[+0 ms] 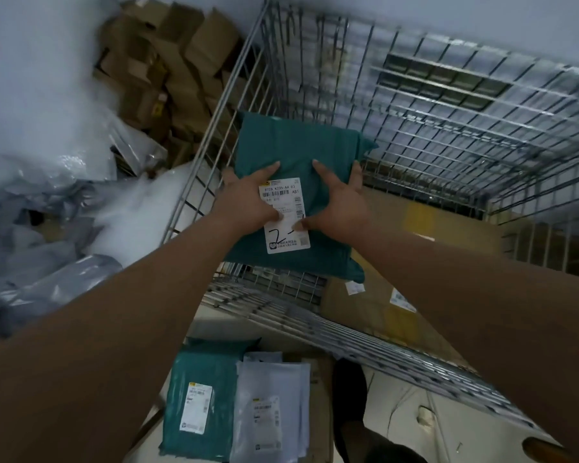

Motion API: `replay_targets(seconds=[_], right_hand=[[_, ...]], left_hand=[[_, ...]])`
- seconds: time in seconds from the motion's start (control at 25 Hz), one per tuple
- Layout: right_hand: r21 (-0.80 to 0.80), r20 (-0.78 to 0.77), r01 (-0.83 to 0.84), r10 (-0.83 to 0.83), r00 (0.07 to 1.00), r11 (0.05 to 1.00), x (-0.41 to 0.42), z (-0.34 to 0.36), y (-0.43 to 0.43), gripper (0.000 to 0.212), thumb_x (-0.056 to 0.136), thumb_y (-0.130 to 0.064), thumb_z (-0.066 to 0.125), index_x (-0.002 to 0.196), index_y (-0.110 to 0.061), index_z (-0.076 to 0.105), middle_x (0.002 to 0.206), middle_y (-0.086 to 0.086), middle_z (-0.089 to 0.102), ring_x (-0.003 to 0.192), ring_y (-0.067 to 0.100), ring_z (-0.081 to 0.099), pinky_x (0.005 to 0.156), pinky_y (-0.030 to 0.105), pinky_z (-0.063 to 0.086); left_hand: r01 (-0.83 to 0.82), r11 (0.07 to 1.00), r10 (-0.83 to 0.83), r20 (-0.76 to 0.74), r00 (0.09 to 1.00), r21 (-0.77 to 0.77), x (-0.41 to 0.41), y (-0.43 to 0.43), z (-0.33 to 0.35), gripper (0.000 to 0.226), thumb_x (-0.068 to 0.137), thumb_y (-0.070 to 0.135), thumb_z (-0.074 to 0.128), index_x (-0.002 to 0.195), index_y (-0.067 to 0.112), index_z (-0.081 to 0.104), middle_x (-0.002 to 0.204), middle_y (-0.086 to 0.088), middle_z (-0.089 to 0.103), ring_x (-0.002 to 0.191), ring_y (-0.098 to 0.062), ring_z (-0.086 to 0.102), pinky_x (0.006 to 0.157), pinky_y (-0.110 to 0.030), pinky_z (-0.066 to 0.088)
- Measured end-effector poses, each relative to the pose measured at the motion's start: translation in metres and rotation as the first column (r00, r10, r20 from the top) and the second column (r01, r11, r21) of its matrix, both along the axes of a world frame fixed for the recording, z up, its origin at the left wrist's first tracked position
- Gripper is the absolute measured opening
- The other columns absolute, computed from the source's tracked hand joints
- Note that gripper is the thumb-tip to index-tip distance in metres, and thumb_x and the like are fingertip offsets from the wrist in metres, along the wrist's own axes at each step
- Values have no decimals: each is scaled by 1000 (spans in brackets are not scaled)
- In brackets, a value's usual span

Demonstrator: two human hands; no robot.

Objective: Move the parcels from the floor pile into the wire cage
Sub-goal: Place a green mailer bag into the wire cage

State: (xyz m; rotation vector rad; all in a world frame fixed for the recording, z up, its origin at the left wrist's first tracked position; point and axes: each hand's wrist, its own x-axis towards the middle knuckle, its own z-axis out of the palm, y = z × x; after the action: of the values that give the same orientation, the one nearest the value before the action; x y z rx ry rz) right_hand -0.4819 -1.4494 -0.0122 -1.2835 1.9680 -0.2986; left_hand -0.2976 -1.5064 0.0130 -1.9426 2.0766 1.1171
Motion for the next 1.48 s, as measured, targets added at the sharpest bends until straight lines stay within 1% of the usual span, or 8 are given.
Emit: replay_targets(seconds=[0.08,0.16,0.32,0.56,0.88,1.04,1.24,1.48], right_hand=[[-7,7,15,-15,1000,1000,7,-42,-2,128,57,-47,97,156,-55,16,166,9,-24,153,40,13,123,49,28],[0,30,29,-29,999,1000,15,-79,1,127,58,-47,96,156,-55,15,166,10,-24,154,39,11,123,47,28],[20,90,50,-52,995,999,27,-137,13,123,64,-45,94,156,-55,12,164,9,-29,154,40,7,122,50,29],[75,110,74,-82,991,994,28,-184,20,123,67,-40,93,156,-55,9,161,6,-34,154,39,7,122,47,27],[140,60,86,-95,994,986,23,-236,35,122,70,-44,91,158,-52,7,162,12,-32,154,40,8,123,45,24],[142,108,107,-123,986,984,29,-261,45,120,70,-40,91,159,-49,10,163,12,-32,155,37,6,123,38,21],[194,147,110,-139,979,975,29,-282,44,120,74,-31,91,159,-48,9,162,12,-34,154,35,14,119,34,26],[162,66,142,-154,986,977,30,-318,53,122,69,-41,92,158,-50,10,162,12,-33,148,42,26,120,46,34]], left_hand=[[5,1000,-5,33,999,22,2,-4,-31,99,67,36,87,146,62,33,150,-13,22,126,-35,45,116,-45,39],[29,999,-32,73,997,42,7,-8,-61,102,72,27,87,149,59,29,149,-16,18,131,-44,42,118,-46,36],[82,990,-97,128,987,119,13,-14,-110,112,72,27,88,149,65,17,154,-20,9,133,-48,40,117,-48,38],[171,966,-200,143,969,192,9,-19,-160,114,75,19,87,154,57,15,147,-17,16,133,-44,39,116,-39,36],[273,901,-337,146,930,337,-2,-21,-218,129,73,19,89,157,53,-2,152,-22,7,138,-47,32,118,-38,31],[322,868,-401,150,904,378,3,-16,-247,134,71,19,90,157,48,-9,151,-26,6,139,-50,28,117,-35,30],[321,854,-416,168,894,409,7,-6,-279,136,71,20,90,154,53,-13,149,-23,6,137,-50,34,118,-37,32],[334,844,-434,167,885,420,-5,-8,-308,139,69,19,92,154,55,-12,152,-24,4,137,-50,34,120,-40,32]])
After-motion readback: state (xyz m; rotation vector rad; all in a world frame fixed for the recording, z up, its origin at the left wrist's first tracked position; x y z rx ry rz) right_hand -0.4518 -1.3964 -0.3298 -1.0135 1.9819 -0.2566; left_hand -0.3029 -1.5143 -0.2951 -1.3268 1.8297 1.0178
